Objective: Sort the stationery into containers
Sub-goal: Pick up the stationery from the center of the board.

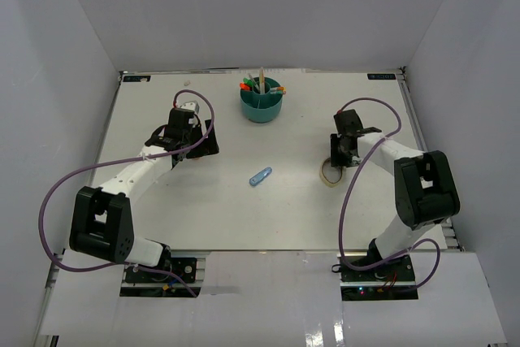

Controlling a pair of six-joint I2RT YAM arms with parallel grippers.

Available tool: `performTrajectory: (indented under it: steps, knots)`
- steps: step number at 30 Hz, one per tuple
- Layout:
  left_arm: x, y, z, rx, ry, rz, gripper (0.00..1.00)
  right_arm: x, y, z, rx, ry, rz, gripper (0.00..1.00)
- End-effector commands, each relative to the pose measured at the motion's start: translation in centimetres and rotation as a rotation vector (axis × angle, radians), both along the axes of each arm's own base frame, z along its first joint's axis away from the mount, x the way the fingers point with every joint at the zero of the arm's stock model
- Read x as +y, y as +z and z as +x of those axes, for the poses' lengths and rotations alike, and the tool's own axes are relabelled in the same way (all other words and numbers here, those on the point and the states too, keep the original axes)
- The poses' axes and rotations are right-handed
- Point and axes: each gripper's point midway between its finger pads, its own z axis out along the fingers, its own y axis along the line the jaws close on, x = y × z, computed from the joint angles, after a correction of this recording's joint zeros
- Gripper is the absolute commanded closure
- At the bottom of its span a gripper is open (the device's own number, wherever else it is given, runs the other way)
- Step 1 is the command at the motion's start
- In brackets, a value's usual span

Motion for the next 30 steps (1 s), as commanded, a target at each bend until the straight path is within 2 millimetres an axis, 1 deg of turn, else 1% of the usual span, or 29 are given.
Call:
performTrajectory:
  steps: [1,2,5,7,8,10,11,12,13,14,15,17,18,19,20,21,22,23,24,26,27,28,29,30]
  knots:
    - [-0.1,2.0,0.6,-0.056,0.004,-0.029,0.02,0.7,1.1,2.2,-0.065,0.032,0.025,0.54]
    - [-0.1,2.0,0.6,-0.056,0.004,-0.027,0.02,0.8,1.1,2.4,-0.069,0.043,0.024,0.55]
    - [-0.1,2.0,0.6,-0.055,0.005,-0.028,0.02,0.9,1.2,2.9,-0.085,0.056,0.020,0.66]
    - [-0.1,2.0,0.6,-0.055,0.005,-0.026,0.02,0.9,1.2,3.3,-0.086,0.061,0.014,0.68]
    - [-0.1,1.9,0.7,-0.055,0.007,-0.026,0.02,0.8,1.1,3.3,-0.081,0.063,0.005,0.71]
    - [0.0,1.9,0.6,-0.053,0.006,-0.022,0.02,0.8,1.1,3.6,-0.083,0.067,0.002,0.74]
    - [0.0,1.8,0.6,-0.053,0.007,-0.021,0.02,0.7,0.8,3.6,-0.077,0.068,0.000,0.80]
    - [0.0,1.8,0.6,-0.053,0.007,-0.021,0.02,0.8,0.7,3.6,-0.073,0.071,0.002,0.83]
    - [0.0,1.8,0.6,-0.052,0.007,-0.020,0.02,1.1,0.8,3.7,-0.074,0.085,0.012,0.85]
    - [0.0,1.7,0.7,-0.051,0.009,-0.020,0.02,1.3,1.1,3.9,-0.084,0.091,0.020,0.91]
    - [0.0,1.7,0.7,-0.051,0.009,-0.020,0.02,1.6,1.4,4.2,-0.097,0.101,0.030,0.92]
    - [0.0,1.6,0.7,-0.048,0.009,-0.019,0.02,2.6,2.9,4.8,-0.154,0.157,0.060,0.92]
    - [0.1,1.6,0.7,-0.048,0.009,-0.017,0.02,3.1,4.1,5.8,-0.218,0.176,0.073,0.92]
    - [0.1,1.7,0.7,-0.050,0.010,-0.017,0.02,3.6,5.9,6.4,-0.282,0.221,0.082,0.92]
    - [0.1,1.7,0.7,-0.051,0.010,-0.013,0.02,4.4,6.8,6.6,-0.323,0.260,0.093,0.92]
    - [0.2,1.7,0.8,-0.052,0.015,-0.010,0.02,5.1,8.8,7.9,-0.424,0.297,0.098,0.92]
    - [0.2,1.6,0.8,-0.051,0.018,-0.009,0.02,5.7,11.0,8.3,-0.505,0.335,0.104,0.92]
    - [0.3,1.6,0.8,-0.051,0.019,-0.007,0.02,6.4,11.8,8.4,-0.554,0.392,0.087,0.92]
    - [0.4,1.6,0.9,-0.051,0.022,-0.006,0.02,7.1,14.9,9.6,-0.685,0.409,0.092,0.92]
    - [0.5,1.5,0.9,-0.049,0.026,-0.003,0.02,8.1,17.5,10.2,-0.806,0.474,0.060,0.92]
    - [0.6,1.5,0.9,-0.051,0.028,-0.001,0.02,8.5,18.4,10.4,-0.857,0.493,0.050,0.92]
    - [0.7,1.5,0.9,-0.051,0.031,0.004,0.02,9.4,21.3,11.0,-0.985,0.505,0.053,0.92]
    - [0.7,1.4,1.0,-0.050,0.033,0.005,0.02,9.7,22.5,11.3,-1.044,0.529,0.028,0.92]
    - [0.8,1.5,1.0,-0.051,0.037,0.006,0.02,10.2,23.2,11.4,-1.087,0.547,0.019,0.92]
